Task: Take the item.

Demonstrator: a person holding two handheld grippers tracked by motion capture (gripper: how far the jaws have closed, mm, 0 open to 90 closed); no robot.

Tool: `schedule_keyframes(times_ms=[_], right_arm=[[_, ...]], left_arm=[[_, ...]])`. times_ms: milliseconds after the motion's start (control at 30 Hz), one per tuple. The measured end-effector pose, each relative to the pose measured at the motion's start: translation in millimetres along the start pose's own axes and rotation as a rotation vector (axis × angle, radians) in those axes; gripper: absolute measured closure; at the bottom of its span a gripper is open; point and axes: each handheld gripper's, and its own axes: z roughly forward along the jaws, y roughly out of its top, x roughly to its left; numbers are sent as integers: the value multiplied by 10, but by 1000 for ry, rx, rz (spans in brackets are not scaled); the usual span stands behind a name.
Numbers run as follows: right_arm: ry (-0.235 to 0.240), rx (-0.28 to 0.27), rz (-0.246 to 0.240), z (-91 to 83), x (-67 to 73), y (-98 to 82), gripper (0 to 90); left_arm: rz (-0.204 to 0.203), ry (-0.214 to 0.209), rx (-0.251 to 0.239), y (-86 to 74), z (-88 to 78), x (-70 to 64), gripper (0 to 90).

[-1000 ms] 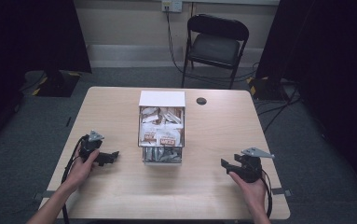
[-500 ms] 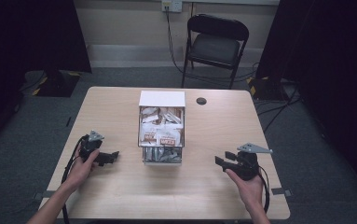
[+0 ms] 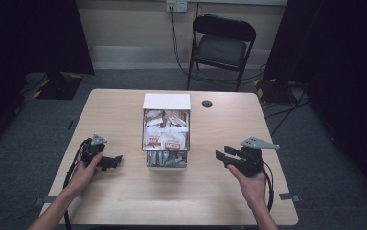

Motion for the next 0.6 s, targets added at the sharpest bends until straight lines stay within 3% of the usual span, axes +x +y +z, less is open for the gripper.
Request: schedule_keyframes(times_ms=[33,267,300,400,600], right_arm=[[0,-7,-32,21,42,67,525],[17,-3,-60,69,133,199,598],[21,12,-83,91,175,260,599],[33,16,-81,96,200,310,619],[41,-36,-74,14,242,550,636]], left_arm=[[3,0,3,0,-2,2,0],[-1,0,0,0,0,0,0],[-1,0,0,0,0,-1,0],[0,0,1,0,0,0,0],[5,0,4,1,-2,3,0]])
